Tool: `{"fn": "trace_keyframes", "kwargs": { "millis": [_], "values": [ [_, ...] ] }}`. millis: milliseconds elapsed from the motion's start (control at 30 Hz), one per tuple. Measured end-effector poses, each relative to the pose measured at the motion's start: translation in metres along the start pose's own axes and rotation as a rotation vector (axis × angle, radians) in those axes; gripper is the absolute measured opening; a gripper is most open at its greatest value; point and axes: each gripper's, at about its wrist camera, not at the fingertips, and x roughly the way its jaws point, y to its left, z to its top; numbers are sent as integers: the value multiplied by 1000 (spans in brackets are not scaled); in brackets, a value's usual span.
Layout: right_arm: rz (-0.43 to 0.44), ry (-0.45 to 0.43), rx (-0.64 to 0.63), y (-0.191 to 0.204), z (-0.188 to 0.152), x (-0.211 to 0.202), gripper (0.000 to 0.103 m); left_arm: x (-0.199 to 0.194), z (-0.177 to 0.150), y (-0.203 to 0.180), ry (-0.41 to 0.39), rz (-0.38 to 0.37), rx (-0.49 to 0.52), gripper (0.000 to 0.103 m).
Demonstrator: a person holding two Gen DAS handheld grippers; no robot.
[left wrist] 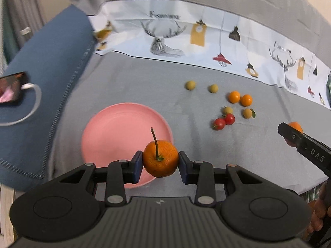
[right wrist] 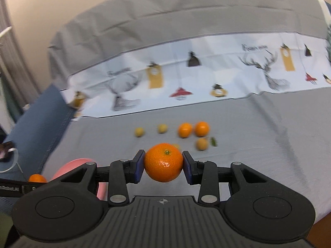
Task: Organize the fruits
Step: 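Carry the mandarins over the pink plate with both grippers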
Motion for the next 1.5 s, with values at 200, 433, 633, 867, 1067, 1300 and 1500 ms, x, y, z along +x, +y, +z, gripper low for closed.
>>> {"fn": "trace_keyframes", "kwargs": {
  "millis": [200,433,633,867,1067,1300,1500],
  "values": [
    [67,-16,-42,43,-6,-38,40,-46,-27,38,-55,-6,-57,40],
    [122,-21,-97,82,-23,-78,40,-86,-56,74,-115,2,-126,40],
    [178,-11,-181,112,-50,-109,40,-105,-78,91,-135,5,-172,40],
    [206,-54,-258,136,-65,-134,40,-116,-97,99,-141,27,-175,40],
    [195,-22,-297,145,-72,-127,40,-109,-98,101,-133,37,-157,40],
    [173,29,-312,151,-75,-106,40,-88,-91,107,-97,46,-149,40],
    [167,57,-335,156,-72,-86,40,-70,-83,111,-72,64,-138,40]
  ]
}}
